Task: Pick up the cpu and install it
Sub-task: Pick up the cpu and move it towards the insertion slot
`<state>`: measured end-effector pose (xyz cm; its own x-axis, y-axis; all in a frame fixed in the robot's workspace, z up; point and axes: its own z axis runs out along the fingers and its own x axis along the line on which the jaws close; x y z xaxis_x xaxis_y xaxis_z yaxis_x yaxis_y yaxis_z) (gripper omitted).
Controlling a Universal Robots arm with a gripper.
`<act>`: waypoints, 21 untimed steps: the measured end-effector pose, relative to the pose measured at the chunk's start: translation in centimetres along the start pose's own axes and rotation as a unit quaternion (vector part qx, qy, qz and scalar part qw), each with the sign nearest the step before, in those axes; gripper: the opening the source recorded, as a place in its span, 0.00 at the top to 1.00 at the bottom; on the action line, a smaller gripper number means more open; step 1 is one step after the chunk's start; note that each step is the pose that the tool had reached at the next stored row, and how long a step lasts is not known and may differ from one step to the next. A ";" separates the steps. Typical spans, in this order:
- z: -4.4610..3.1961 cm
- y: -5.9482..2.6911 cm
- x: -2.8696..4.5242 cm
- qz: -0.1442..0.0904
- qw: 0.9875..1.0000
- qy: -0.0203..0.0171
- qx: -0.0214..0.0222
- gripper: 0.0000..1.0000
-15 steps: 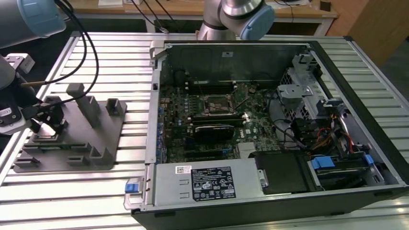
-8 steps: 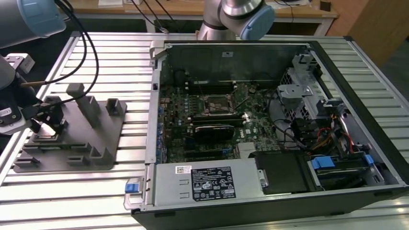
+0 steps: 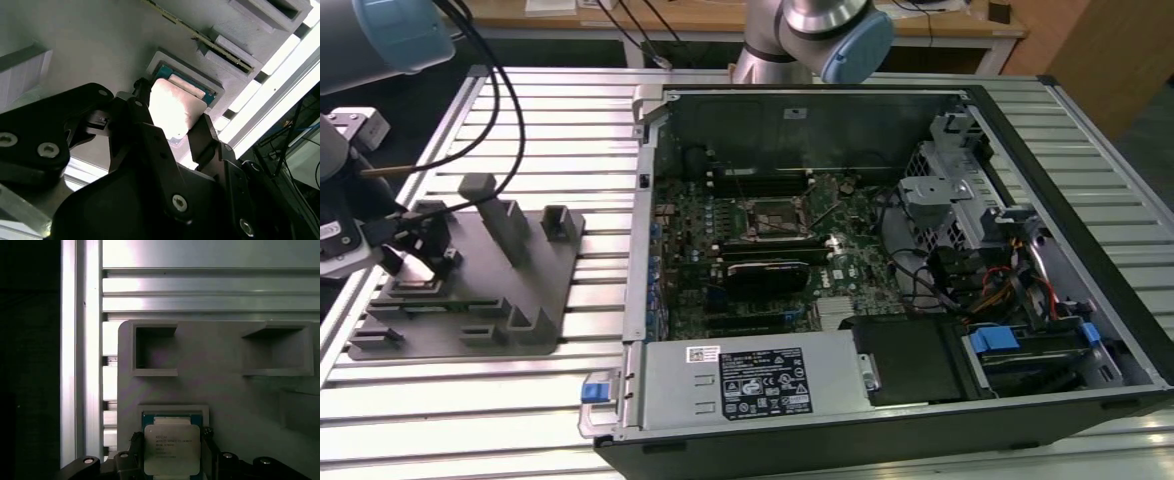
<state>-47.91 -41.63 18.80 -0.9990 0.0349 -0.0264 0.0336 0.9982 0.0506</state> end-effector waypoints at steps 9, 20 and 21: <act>-1.33 0.07 -0.04 0.000 1.000 0.000 0.000 0.46; -3.56 0.18 -0.10 0.000 1.000 0.000 0.000 0.46; -3.82 0.19 -0.10 0.000 1.000 0.000 0.000 0.46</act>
<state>-47.91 -41.63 22.63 -0.9990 0.0350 -0.0264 0.0336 0.9982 0.0506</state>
